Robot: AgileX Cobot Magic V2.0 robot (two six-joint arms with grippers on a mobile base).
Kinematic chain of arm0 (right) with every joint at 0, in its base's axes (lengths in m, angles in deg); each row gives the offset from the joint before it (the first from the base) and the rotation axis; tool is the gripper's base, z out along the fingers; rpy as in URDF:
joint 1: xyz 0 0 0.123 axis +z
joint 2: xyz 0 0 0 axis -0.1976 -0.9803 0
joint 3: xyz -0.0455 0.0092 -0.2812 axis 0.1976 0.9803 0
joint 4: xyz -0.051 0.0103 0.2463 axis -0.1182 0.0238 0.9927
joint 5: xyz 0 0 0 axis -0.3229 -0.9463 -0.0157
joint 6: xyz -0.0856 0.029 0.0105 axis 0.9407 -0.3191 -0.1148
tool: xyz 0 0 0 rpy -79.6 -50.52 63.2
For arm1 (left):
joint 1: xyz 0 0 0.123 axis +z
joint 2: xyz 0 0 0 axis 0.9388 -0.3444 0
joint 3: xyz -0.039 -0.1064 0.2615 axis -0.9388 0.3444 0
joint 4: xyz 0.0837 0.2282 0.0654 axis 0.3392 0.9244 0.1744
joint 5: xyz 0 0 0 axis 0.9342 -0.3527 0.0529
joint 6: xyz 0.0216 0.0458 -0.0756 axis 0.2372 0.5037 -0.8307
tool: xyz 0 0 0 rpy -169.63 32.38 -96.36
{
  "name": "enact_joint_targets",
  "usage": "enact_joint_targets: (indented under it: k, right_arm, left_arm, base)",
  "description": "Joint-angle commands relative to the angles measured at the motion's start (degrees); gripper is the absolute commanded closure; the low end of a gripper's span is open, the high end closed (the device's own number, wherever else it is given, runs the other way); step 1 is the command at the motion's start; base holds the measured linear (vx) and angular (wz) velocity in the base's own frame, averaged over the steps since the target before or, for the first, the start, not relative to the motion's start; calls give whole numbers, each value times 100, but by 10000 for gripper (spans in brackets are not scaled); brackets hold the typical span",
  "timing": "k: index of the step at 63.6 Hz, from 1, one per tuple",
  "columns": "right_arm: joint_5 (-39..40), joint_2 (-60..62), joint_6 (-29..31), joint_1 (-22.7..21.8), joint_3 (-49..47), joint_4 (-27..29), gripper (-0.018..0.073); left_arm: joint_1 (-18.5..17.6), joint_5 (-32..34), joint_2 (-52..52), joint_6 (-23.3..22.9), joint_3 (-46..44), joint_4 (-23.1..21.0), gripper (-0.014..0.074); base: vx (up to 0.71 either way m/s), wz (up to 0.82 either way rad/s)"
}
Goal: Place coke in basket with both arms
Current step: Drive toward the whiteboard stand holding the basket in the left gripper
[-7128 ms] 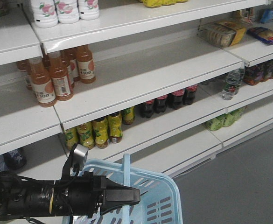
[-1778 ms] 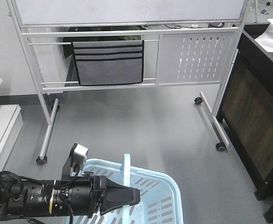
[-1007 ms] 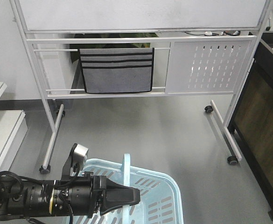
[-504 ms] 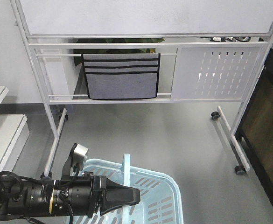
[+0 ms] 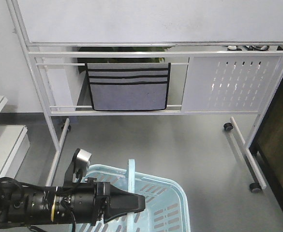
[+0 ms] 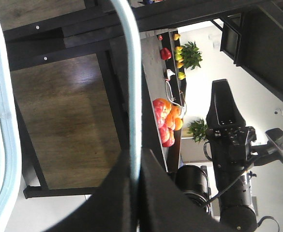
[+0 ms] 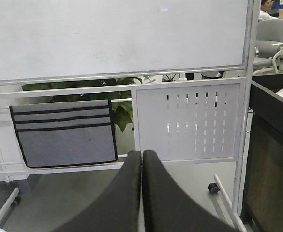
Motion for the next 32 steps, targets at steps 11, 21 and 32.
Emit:
enact_joint_targets:
  k: [11,21,32]
  right_arm:
    - [424,102,14,-34,78,-17,568]
    - [424,102,14,-34,78,-17,568]
    - [424,102,14,-34,78,-17,568]
  left_arm:
    - [-28,1367,263,36,-75,-215,603]
    - [-28,1367,263,36,-75,-215,603]
    - [-28,1367,263,36,-75,-215,603]
  base:
    - [12,1]
    - [10,1]
    - [8,1]
